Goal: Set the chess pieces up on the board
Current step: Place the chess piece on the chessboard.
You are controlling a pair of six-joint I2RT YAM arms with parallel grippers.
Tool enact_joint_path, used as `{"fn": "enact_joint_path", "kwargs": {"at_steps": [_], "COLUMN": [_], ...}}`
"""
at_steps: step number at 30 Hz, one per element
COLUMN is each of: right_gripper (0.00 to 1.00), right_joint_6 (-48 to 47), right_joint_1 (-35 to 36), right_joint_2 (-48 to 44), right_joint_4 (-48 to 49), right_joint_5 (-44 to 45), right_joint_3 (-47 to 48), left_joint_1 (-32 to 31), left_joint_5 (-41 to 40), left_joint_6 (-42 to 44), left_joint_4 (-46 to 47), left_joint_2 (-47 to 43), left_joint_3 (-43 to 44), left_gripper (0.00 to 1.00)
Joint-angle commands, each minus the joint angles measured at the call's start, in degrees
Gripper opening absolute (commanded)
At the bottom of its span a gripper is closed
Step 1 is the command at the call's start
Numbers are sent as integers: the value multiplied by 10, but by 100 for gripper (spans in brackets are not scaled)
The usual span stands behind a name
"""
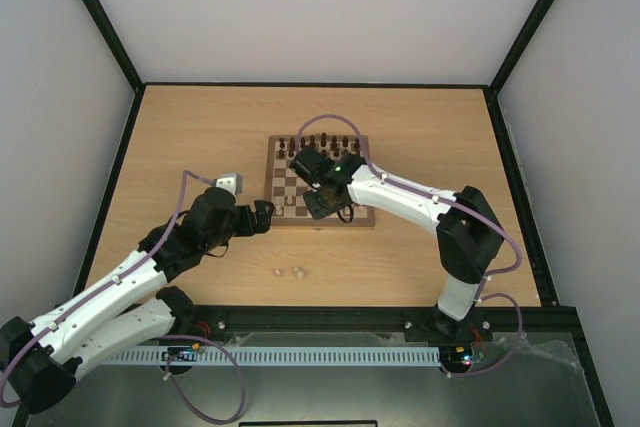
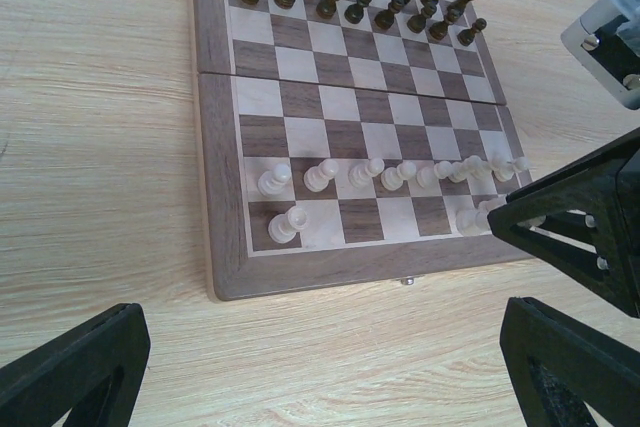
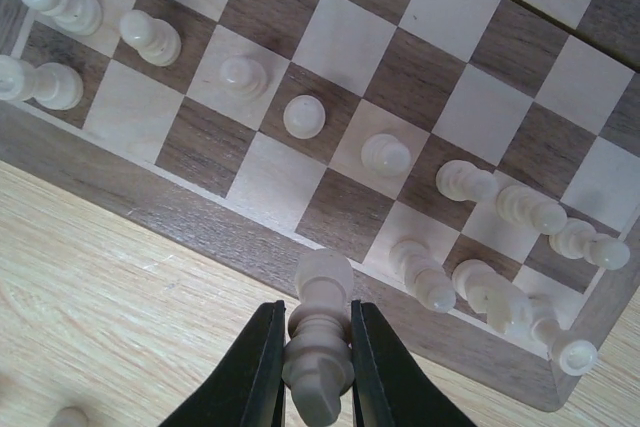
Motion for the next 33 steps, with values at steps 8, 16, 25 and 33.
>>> {"fn": "enact_joint_path", "kwargs": {"at_steps": [8, 16, 25, 33], "right_gripper": [10, 10, 11, 12], "right_joint_6": [-17, -21, -25, -33], "right_joint_1": [-18, -25, -36, -53], "right_joint_2": [29, 37, 42, 59], "right_joint_4": [-5, -2, 6, 19], "right_joint_5": [-14, -17, -22, -48], "right_joint_3": [0, -2, -4, -3], "left_joint_1": [4, 4, 4, 4], "left_joint_5": [4, 3, 4, 3], "left_joint_6": [7, 7, 7, 7], "left_joint_4": [-4, -3, 0, 1], "left_joint_2": [-5, -2, 4, 5], "left_joint_3": [-4, -3, -2, -2], "left_gripper": [99, 99, 99, 99]}}
